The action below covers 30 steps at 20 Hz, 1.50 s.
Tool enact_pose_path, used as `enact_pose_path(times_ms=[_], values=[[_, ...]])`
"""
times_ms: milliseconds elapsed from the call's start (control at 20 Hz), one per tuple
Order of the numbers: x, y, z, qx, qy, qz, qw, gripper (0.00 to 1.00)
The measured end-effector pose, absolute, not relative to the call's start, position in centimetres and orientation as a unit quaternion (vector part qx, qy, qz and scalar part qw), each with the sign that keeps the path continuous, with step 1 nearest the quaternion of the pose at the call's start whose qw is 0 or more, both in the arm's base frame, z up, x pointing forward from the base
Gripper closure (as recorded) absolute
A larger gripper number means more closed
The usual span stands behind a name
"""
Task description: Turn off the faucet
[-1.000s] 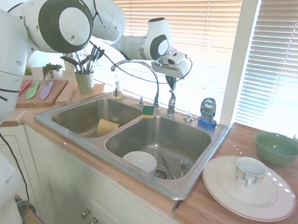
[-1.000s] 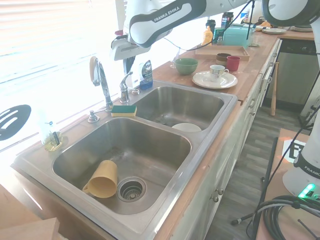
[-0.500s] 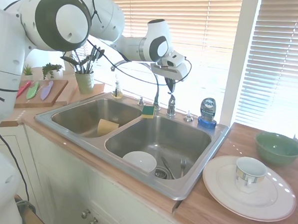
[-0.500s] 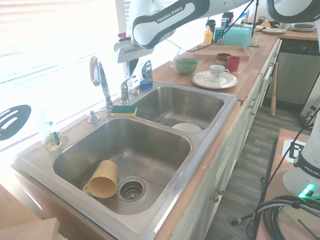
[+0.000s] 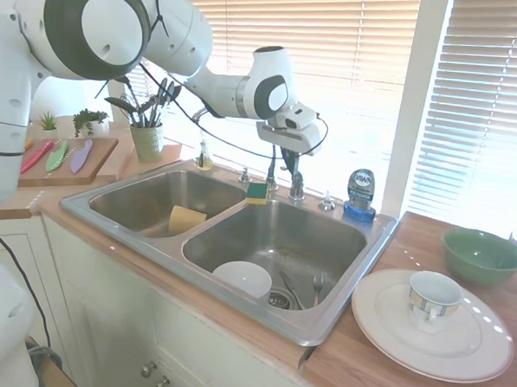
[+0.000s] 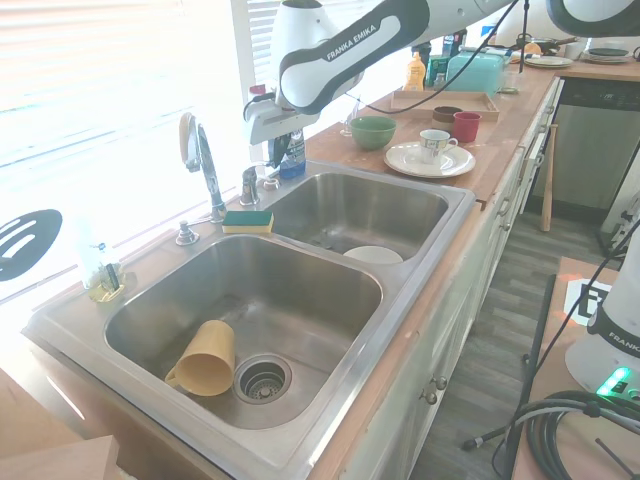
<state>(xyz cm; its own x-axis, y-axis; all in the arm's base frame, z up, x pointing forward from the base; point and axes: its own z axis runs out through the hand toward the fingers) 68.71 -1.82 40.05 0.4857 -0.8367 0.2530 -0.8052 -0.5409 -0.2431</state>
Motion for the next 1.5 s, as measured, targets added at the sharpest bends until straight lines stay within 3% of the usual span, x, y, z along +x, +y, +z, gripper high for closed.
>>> enact_pose_path(times_ms=[600,950,1350,1400,1500], values=[[65.2,-2.4,38.1,-0.863,0.491,-0.111,0.042,1.0],[58.4,-3.0,36.0,-0.872,0.489,-0.024,0.02,1.0],[48.1,-3.0,35.4,-0.869,0.493,0.018,0.024,1.0],[46.8,-2.9,35.7,-0.87,0.492,0.018,0.025,0.0],[44.3,-2.6,36.2,-0.871,0.491,0.018,0.027,0.0]])
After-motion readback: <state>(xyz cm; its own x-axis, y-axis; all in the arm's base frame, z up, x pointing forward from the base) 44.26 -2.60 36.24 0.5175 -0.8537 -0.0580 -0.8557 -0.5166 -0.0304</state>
